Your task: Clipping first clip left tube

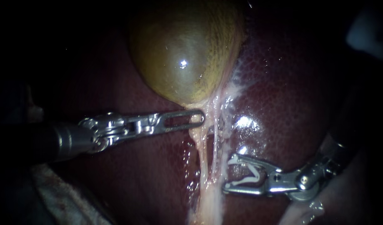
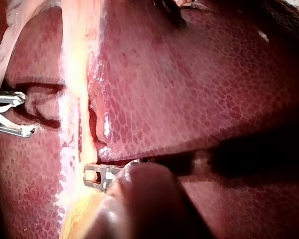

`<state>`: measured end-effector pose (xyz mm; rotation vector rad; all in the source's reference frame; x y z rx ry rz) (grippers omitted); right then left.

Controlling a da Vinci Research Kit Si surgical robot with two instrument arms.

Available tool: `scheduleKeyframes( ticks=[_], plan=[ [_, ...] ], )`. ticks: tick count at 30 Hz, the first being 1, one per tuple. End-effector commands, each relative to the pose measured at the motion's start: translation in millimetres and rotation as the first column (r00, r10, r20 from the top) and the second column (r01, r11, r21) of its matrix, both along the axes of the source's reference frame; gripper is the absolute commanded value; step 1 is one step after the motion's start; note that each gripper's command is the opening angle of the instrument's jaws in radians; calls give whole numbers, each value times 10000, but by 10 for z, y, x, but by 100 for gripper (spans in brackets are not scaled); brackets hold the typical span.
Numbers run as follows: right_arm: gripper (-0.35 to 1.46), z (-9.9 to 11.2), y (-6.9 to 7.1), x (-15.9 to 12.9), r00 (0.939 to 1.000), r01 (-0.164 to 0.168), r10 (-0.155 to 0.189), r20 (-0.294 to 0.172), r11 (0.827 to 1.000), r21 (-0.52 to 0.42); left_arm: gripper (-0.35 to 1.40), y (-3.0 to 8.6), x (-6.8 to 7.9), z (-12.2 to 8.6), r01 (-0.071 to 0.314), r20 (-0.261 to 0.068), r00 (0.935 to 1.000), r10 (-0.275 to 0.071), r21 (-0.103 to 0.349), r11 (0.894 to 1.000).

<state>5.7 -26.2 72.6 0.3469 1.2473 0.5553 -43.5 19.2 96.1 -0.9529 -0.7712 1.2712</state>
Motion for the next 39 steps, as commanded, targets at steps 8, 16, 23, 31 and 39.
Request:
scheduleKeyframes(
  ticks=[8,16,23,31,39],
  plan=[
    [55,18,-5,3,10000,-25,26,-60,9999,133,-35,-1,-1,-19,-60,59,10000,60,122,9999],
    [55,18,-6,3,10000,-24,25,-61,9999,133,-35,-2,-2,-46,-128,90,9999,126,280,9995],
    [55,18,-5,6,10000,-41,42,-51,9999,134,-35,-2,-2,-69,-165,130,9998,160,403,9991],
    [55,23,0,14,10000,-52,53,-63,9998,196,-35,-3,-3,-84,-176,144,9998,169,471,9987],
    [55,33,4,22,10000,-49,50,-73,9998,177,-35,-7,-3,-87,-211,173,9996,203,479,9986]
  ],
)
